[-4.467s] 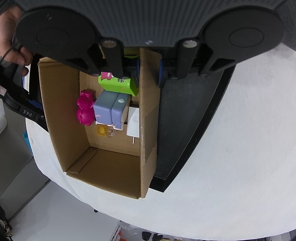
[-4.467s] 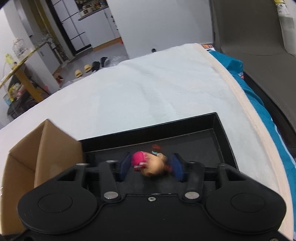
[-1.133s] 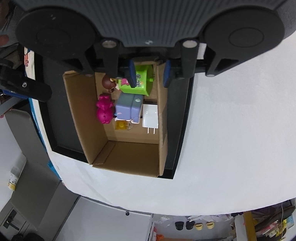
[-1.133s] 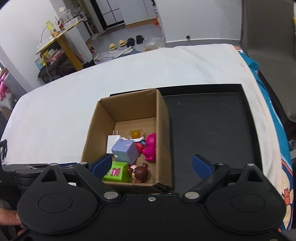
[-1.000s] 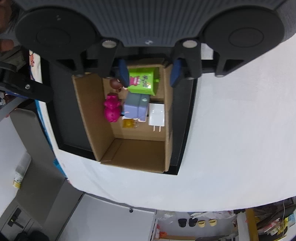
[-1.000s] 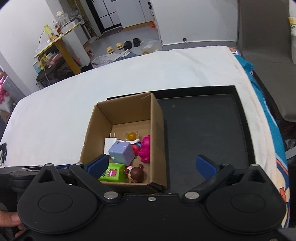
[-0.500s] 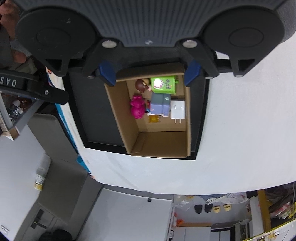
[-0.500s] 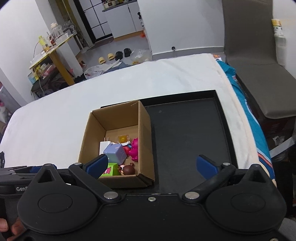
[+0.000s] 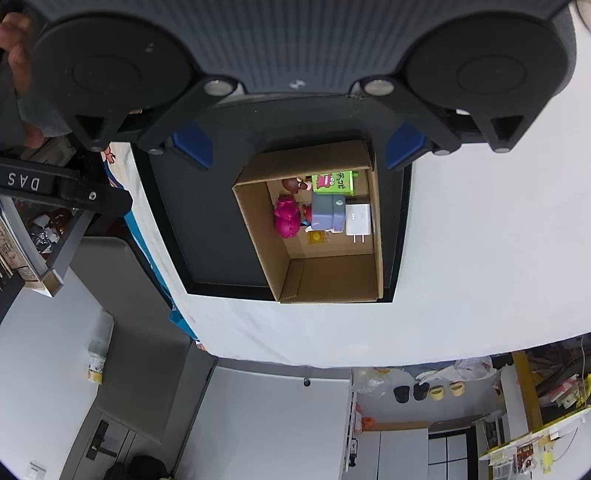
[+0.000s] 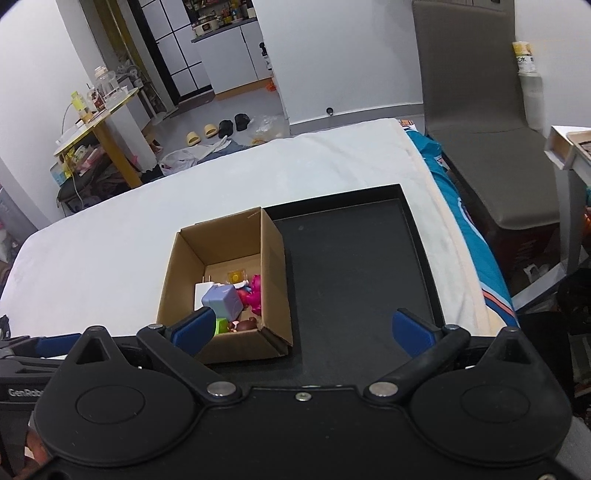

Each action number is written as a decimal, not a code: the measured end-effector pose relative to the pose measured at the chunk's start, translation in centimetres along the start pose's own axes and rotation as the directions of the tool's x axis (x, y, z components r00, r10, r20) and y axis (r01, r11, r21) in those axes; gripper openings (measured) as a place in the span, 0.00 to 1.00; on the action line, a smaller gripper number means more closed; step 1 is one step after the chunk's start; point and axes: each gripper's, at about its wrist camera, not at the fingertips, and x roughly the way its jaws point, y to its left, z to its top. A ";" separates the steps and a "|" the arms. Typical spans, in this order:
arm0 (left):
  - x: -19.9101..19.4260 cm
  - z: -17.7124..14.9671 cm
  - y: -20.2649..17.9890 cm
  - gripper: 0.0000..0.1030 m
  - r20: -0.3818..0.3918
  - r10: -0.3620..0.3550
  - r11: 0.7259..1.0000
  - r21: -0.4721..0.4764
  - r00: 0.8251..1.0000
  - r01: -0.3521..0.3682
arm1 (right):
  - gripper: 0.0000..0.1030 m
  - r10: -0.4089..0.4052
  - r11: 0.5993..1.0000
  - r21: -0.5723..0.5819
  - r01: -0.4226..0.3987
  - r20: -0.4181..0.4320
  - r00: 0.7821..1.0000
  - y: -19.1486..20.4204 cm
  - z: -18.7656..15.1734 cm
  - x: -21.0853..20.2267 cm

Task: Organize rigid objects

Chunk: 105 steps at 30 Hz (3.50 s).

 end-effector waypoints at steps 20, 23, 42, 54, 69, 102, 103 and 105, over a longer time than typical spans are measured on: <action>-4.5 -2.5 0.8 0.97 0.078 0.009 1.000 -0.019 0.997 -0.008 | 1.00 -0.003 1.000 -0.030 0.004 0.033 0.999 0.6 -2.0 -3.7; -4.7 -2.7 1.2 0.97 0.082 -0.004 0.999 -0.035 0.997 0.007 | 1.00 -0.002 0.999 -0.039 0.003 0.035 0.999 0.7 -2.2 -4.0; -6.6 -4.1 0.9 0.97 0.122 0.030 0.999 -0.042 0.992 -0.025 | 1.00 -0.009 0.999 -0.043 0.012 0.070 0.998 0.7 -3.3 -5.7; -7.2 -4.8 1.0 0.97 0.132 0.025 0.999 -0.038 0.991 -0.021 | 1.00 -0.007 0.998 -0.056 0.012 0.074 0.997 0.8 -3.9 -6.0; -7.1 -5.0 1.4 0.97 0.130 0.028 0.999 -0.048 0.991 -0.022 | 1.00 -0.016 0.998 -0.056 0.020 0.071 0.997 1.0 -4.1 -5.8; -6.4 -5.2 1.4 0.97 0.110 0.019 0.999 -0.041 0.994 -0.015 | 1.00 -0.020 0.998 -0.050 0.023 0.060 0.998 0.7 -4.1 -5.4; -6.4 -5.2 1.4 0.97 0.110 0.019 0.999 -0.041 0.994 -0.014 | 1.00 -0.020 0.998 -0.050 0.023 0.059 0.998 0.7 -4.1 -5.4; -6.4 -5.2 1.4 0.97 0.110 0.019 0.999 -0.041 0.994 -0.014 | 1.00 -0.021 0.998 -0.049 0.024 0.059 0.998 0.7 -4.1 -5.4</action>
